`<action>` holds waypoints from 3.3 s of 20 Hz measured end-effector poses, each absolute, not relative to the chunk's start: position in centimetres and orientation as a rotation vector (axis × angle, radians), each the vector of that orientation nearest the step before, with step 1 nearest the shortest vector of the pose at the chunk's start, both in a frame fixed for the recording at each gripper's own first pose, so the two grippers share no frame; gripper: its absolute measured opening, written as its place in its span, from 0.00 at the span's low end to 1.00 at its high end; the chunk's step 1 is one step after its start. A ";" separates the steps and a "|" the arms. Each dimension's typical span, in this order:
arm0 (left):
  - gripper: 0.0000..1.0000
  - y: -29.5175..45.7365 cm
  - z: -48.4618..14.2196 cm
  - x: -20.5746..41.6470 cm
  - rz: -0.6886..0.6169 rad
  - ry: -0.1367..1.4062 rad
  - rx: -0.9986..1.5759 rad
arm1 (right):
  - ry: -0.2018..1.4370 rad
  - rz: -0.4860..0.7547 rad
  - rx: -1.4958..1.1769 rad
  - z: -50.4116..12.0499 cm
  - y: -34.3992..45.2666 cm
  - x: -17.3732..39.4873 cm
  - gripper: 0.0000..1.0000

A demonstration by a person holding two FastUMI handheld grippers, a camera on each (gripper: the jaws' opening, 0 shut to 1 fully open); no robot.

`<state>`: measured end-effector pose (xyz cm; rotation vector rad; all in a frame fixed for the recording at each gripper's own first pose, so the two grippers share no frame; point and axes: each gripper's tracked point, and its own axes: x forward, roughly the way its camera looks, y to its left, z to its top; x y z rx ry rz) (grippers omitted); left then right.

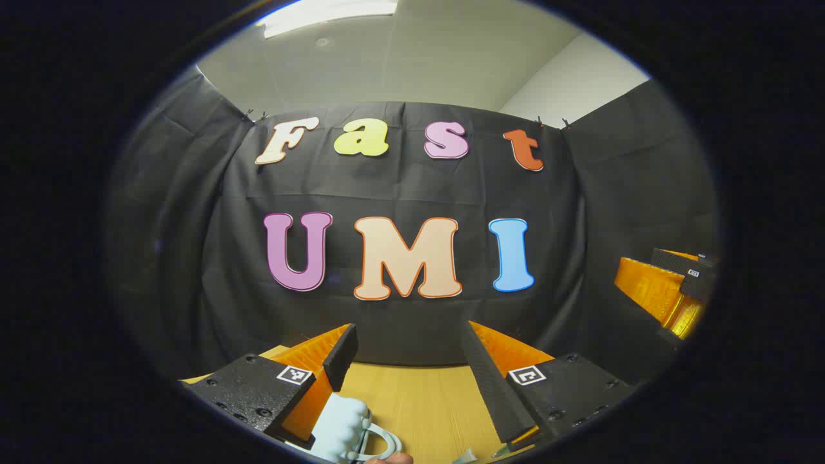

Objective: First open the suitcase, pack the skin care products into it, and then close the suitcase.

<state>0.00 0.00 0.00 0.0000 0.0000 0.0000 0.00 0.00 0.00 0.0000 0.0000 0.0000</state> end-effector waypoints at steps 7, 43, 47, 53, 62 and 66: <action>0.94 0.6 0.1 -0.6 0.030 -0.001 0.001 | 0.013 0.047 -0.004 -0.3 0.8 0.0 0.99; 0.95 1.2 -34.3 -2.8 -0.002 1.036 -0.061 | 0.289 -0.001 -0.046 -11.8 -2.6 0.9 1.00; 0.94 1.0 -36.0 -3.6 -0.009 1.123 -0.060 | 0.302 0.010 -0.053 -12.7 -2.2 0.8 1.00; 0.37 2.3 -36.3 -3.9 -0.025 1.151 -0.007 | 0.299 -0.003 -0.045 -12.9 -3.0 0.6 1.00; 0.00 2.2 -33.8 -3.2 -0.063 1.098 0.016 | 0.277 0.038 -0.026 -12.6 -1.5 0.6 0.99; 0.00 2.4 -30.5 -2.6 -0.091 1.050 -0.003 | 0.270 0.070 -0.014 -12.6 -0.2 0.6 0.99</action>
